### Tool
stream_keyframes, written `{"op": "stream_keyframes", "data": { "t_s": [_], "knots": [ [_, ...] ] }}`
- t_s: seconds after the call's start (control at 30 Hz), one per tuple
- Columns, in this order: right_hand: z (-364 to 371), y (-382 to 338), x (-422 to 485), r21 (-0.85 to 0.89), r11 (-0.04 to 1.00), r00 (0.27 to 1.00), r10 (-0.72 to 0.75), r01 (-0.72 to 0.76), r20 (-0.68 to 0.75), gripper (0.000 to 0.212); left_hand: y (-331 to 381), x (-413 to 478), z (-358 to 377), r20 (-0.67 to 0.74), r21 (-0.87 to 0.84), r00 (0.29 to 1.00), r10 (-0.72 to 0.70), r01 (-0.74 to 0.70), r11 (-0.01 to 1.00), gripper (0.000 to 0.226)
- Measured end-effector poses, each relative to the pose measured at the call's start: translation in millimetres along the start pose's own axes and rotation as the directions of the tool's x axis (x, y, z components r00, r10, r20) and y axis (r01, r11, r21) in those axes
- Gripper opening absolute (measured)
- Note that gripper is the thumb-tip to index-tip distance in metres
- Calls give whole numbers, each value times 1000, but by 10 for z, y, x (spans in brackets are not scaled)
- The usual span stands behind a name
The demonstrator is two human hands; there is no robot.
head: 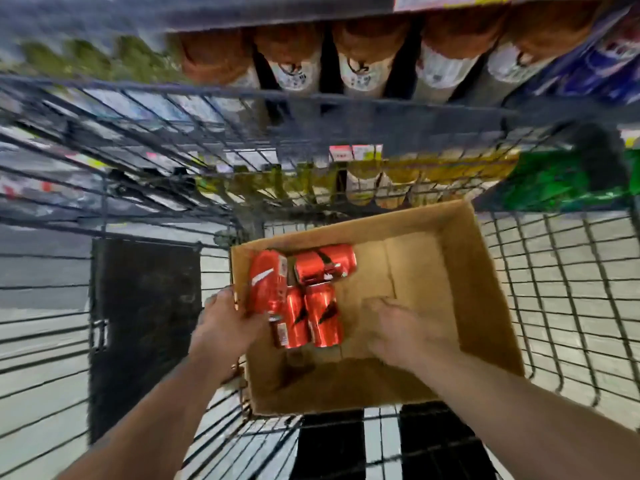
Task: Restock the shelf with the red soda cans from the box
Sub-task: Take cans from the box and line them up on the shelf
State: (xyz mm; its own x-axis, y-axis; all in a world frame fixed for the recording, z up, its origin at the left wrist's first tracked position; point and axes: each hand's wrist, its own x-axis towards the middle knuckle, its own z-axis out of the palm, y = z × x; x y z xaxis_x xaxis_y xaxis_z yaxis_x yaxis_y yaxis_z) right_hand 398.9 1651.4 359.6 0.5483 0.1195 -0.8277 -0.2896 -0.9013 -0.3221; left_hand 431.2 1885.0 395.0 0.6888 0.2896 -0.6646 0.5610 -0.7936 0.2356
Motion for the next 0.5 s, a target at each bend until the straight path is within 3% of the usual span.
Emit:
{"op": "stream_keyframes", "data": {
  "t_s": [0.23, 0.33, 0.5],
  "knots": [
    [557, -331, 585, 328, 942, 998, 66, -67, 14, 53, -146, 262, 192, -48, 20, 992, 120, -119, 993, 64],
    [698, -347, 745, 441, 886, 986, 164, -145, -6, 76, -217, 276, 240, -76, -25, 985, 157, -159, 987, 68],
    [854, -348, 911, 581, 797, 975, 221, -165, -26, 75, -260, 207, 294, -192, -60, 957, 217, -232, 971, 59]
  ]
}}
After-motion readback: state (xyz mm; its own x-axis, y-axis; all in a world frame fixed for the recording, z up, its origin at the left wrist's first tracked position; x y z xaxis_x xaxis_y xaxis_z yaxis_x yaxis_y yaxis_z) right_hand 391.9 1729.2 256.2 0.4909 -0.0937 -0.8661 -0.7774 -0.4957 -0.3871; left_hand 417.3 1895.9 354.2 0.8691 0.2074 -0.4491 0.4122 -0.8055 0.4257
